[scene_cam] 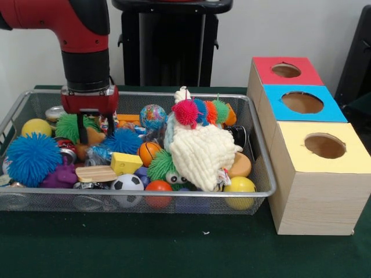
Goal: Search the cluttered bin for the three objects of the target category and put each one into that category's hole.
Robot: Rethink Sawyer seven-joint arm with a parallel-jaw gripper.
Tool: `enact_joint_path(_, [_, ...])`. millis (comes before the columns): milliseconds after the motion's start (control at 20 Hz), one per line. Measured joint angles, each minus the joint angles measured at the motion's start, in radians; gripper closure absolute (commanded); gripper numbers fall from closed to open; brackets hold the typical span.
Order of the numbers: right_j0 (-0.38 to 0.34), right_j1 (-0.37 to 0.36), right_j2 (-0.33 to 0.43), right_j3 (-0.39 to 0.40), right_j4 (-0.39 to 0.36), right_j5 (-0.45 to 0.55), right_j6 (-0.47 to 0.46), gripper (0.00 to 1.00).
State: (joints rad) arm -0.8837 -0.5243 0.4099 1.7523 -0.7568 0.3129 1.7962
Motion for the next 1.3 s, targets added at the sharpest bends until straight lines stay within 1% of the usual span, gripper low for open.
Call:
enact_joint_path(550, [0.019, 0.001, -0.002, 0.000, 0.004, -0.008, 0.000, 0.00])
enact_joint_path(1300, [0.046, -0.008, -0.004, -0.009, 0.002, 0.067, 0.000, 0.00])
